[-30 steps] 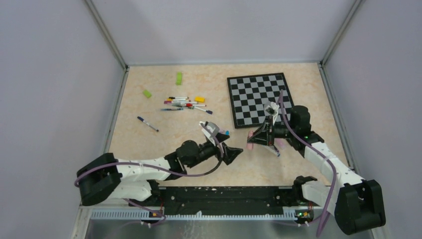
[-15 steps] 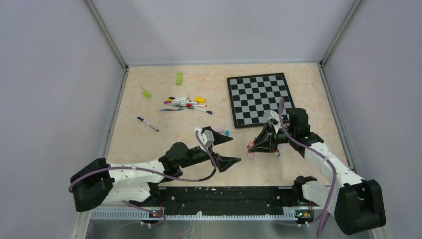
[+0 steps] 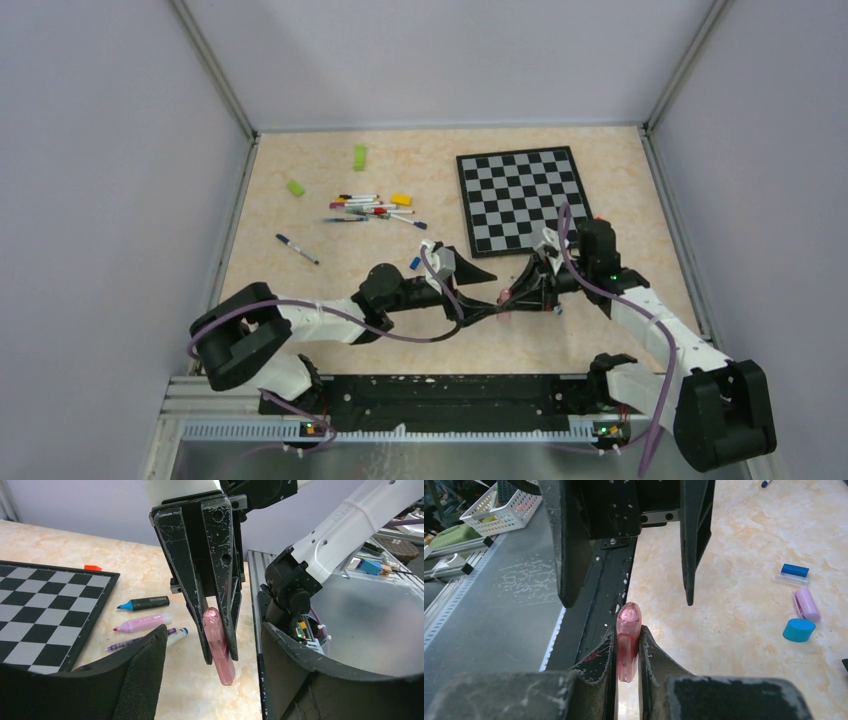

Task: Open the pen caps
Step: Pick up the pen from the center of the board, then open the pen cap from the pen.

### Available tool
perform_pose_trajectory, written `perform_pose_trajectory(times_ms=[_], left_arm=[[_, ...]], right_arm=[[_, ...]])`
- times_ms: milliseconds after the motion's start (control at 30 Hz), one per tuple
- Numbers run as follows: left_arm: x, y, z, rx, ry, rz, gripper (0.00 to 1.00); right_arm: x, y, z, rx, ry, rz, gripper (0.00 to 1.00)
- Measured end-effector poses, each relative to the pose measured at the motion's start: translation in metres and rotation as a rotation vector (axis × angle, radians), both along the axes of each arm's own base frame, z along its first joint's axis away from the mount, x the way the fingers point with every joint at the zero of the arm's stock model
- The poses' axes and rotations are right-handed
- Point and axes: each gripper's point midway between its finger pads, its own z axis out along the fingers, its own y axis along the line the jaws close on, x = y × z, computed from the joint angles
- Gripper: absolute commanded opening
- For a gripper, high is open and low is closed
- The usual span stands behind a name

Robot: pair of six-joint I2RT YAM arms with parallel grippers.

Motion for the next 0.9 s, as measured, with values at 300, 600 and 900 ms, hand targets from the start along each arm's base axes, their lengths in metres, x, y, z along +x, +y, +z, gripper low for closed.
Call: perform_pose_trajectory(times_ms=[300,600,900], left_arm=[[-0.003,-0.016,-0.002,-0.020,0.043,-0.093,0.49],[-0.006,-0.016,0.001,-0.042,0.064,-0.134,0.30],[-0.007,-0.019,-0.005,-0.061,0.100,-0.173,0.28]], right_arm=[[-0.002,0.001,0.001,0.005,-0.006,0.011,0.00],[-0.005,0.001,0.000,0.009,0.001,0.022,0.00],[-0.009,0.001,-0.002,0.010,0.022,0.030,0.00]])
